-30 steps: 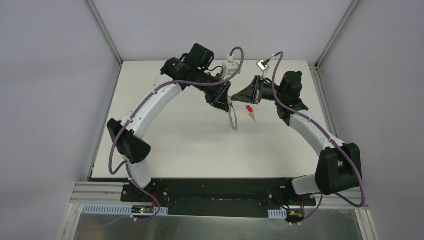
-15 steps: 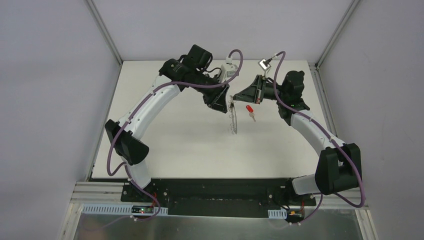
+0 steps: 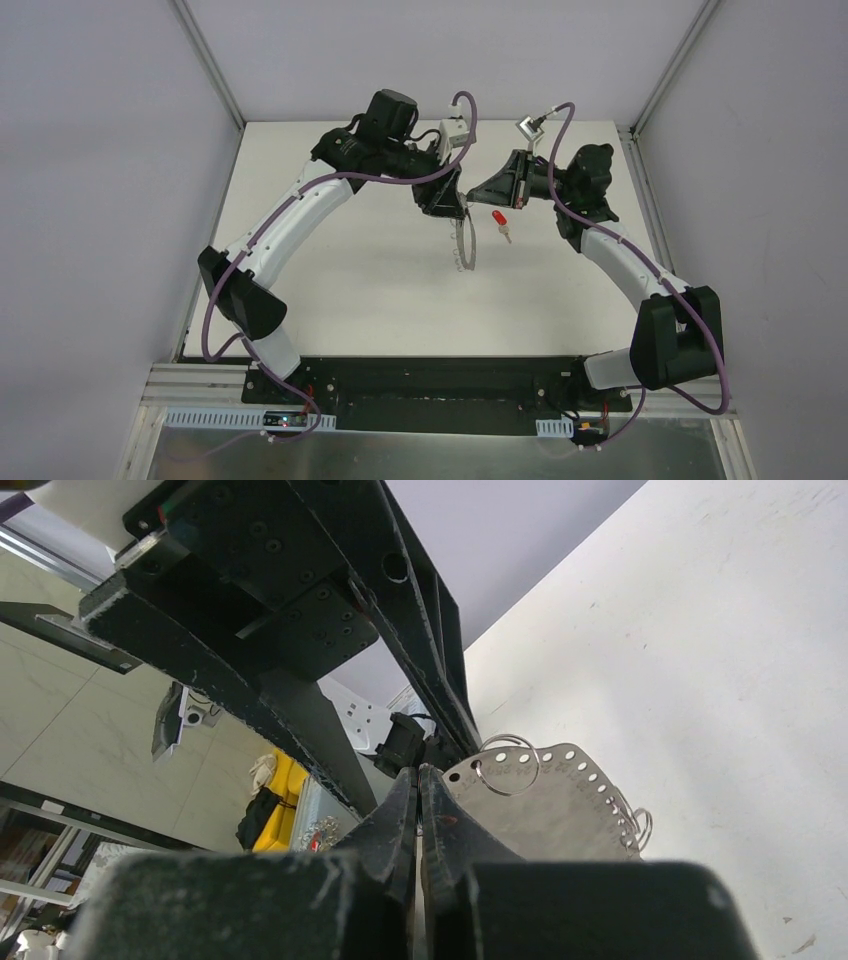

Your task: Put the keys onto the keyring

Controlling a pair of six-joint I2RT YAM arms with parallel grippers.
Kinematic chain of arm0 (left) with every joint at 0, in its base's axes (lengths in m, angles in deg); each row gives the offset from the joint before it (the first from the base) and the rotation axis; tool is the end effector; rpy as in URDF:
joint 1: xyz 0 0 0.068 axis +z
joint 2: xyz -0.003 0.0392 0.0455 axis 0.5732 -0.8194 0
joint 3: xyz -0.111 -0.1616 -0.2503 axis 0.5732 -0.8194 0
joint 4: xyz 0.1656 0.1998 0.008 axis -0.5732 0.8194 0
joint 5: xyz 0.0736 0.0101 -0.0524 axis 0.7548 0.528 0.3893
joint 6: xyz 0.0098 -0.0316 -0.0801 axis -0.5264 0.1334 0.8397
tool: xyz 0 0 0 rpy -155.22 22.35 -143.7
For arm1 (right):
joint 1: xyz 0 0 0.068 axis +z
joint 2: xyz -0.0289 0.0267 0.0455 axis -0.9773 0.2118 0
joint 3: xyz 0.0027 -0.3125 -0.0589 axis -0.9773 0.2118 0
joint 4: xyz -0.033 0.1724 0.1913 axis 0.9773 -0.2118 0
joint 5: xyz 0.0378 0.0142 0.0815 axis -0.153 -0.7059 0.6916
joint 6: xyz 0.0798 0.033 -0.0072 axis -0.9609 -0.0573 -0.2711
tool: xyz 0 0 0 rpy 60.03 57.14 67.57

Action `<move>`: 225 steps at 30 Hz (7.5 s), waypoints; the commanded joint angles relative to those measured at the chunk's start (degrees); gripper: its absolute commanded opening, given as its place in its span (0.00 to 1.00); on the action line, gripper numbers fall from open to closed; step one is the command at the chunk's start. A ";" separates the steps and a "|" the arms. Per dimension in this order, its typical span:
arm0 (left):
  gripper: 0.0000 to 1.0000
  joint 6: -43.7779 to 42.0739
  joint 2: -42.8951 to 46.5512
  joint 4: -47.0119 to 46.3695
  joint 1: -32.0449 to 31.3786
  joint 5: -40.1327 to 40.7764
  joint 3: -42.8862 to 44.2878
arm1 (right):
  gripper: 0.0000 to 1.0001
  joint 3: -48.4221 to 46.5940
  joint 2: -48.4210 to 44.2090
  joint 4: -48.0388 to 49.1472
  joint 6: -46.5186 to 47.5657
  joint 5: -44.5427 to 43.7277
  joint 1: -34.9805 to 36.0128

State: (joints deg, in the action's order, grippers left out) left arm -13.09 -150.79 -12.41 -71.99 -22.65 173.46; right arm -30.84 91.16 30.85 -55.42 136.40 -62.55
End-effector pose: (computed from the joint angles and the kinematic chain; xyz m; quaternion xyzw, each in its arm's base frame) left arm 0.2801 -0.2814 0.4584 0.5070 0.6512 -0.4370 0.3577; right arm 0.2816 0.1504 0.4034 -0.3322 0.5802 0.6070 0.4296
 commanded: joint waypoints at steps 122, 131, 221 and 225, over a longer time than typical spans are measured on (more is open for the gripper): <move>0.00 1.38 -7.44 21.23 -1.45 -5.27 15.78 | 0.00 -3.80 -3.96 -18.72 23.85 11.00 5.37; 0.09 3.63 -3.83 13.71 0.85 -8.58 10.15 | 0.00 -6.86 -2.31 -16.53 16.79 7.10 4.51; 0.07 -17.61 4.64 -1.66 -2.01 0.26 -7.32 | 0.00 -4.84 -0.82 -12.03 8.92 1.61 1.55; 0.03 -17.07 4.76 -2.00 -2.18 0.55 -7.66 | 0.00 -4.86 -0.82 -12.01 8.91 1.52 1.50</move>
State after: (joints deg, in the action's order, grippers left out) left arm -29.64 -146.51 -12.81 -73.32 -21.62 166.12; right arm -34.79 91.16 15.22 -45.91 137.65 -60.71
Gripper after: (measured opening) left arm 0.043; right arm 0.007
